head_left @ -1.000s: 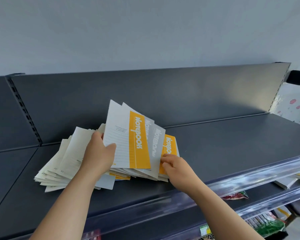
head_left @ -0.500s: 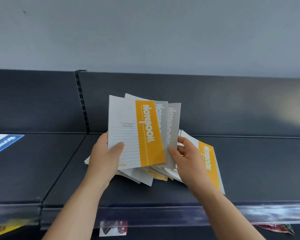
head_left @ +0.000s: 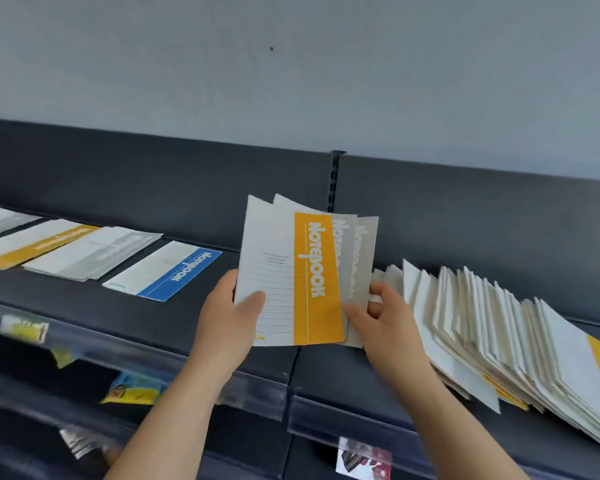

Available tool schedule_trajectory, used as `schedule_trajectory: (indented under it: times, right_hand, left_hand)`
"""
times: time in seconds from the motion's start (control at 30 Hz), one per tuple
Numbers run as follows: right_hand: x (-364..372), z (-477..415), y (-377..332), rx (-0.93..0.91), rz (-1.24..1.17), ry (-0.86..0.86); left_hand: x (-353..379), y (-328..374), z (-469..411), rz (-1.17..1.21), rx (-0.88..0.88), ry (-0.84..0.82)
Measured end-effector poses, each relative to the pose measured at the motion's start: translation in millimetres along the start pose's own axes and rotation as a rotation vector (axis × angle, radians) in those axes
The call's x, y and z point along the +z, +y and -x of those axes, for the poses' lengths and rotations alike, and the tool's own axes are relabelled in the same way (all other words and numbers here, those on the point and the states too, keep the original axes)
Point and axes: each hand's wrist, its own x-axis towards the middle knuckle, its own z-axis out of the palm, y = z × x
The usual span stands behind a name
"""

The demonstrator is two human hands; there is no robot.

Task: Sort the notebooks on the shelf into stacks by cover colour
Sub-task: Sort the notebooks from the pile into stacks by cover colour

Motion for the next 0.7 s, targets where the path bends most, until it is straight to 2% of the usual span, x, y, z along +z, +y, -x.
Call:
schedule_trajectory:
  times: [0.37, 0.7]
  right_hand:
    - [193, -13, -25, 0.057, 0.004, -0.12]
    - [311, -38, -43, 0.078, 0.067, -0.27]
  left_hand:
    - [-183, -48, -46, -0.139, -0.055, 0.084]
    - [-284, -86, -89, -0.163, -0.112, 0.183]
